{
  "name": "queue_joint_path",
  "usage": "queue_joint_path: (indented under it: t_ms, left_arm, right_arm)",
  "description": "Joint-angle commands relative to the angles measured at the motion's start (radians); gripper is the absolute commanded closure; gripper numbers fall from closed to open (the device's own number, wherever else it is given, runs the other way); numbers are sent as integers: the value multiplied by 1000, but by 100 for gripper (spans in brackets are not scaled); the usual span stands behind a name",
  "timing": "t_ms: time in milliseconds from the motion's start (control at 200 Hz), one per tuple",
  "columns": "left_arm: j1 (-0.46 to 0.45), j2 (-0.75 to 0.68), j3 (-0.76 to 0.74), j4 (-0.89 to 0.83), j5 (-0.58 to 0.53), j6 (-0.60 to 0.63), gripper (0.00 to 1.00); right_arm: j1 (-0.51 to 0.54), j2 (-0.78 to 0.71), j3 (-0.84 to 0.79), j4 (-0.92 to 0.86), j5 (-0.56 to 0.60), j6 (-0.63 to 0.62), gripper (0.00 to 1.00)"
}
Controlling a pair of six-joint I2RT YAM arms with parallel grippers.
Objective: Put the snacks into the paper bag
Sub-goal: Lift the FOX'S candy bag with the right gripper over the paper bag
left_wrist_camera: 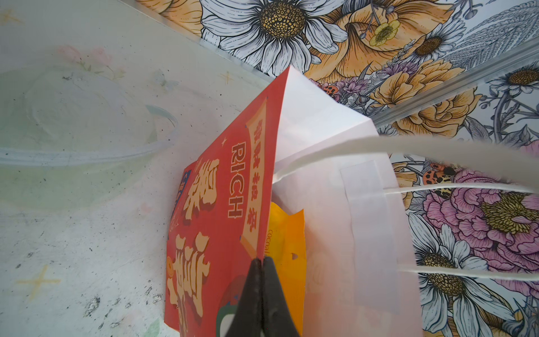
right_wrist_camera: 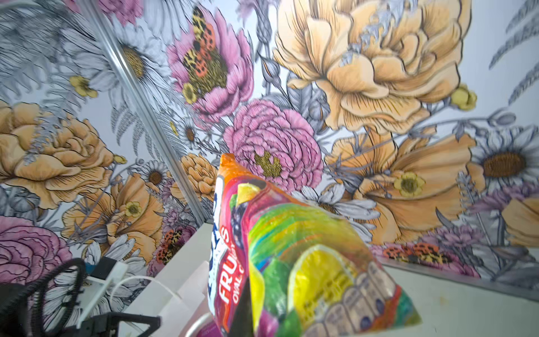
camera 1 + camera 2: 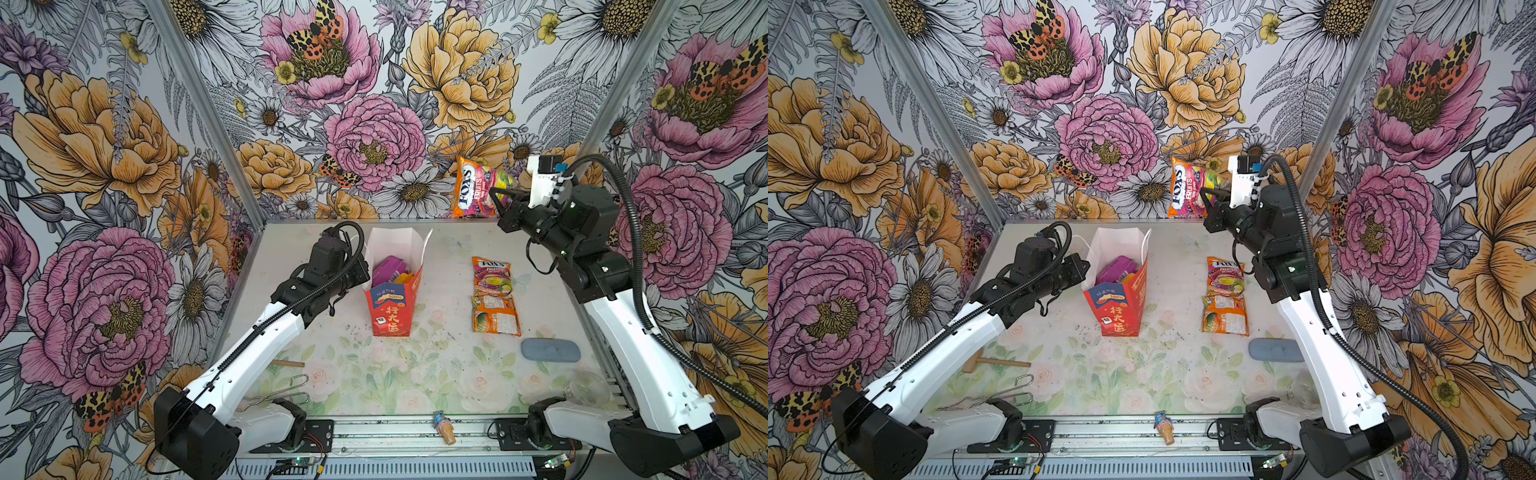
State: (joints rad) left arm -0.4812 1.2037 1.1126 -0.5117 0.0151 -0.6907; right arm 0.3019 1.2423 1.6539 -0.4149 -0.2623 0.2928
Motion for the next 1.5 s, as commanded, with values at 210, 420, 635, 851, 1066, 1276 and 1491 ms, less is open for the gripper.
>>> queue_joint_path:
  t_ms: [210, 420, 635, 851, 1066, 1276, 1491]
  left_arm:
    - [7, -10, -8, -11, -1, -1, 100]
    - [6, -13, -10, -12, 0, 0, 100]
    - [5, -24, -19, -12, 0, -1, 100]
    - [12, -33, -30, -10, 2, 0, 100]
    - [18, -39, -33, -10, 7, 2, 100]
    - [23, -39, -33, -9, 11, 2, 100]
    - [24, -38, -32, -7, 13, 0, 100]
  right_arm:
    - [212, 214, 349, -133, 22, -160, 100]
    - [360, 421, 608, -352, 161, -320, 100]
    - [408, 556, 713, -473, 283, -405, 100]
    - [413, 596, 704, -523, 347, -468, 100]
    - [426, 598, 647, -535, 405, -574, 100]
    - [457, 594, 571, -535, 428, -678, 100]
    - [476, 606, 543, -535, 469, -718, 100]
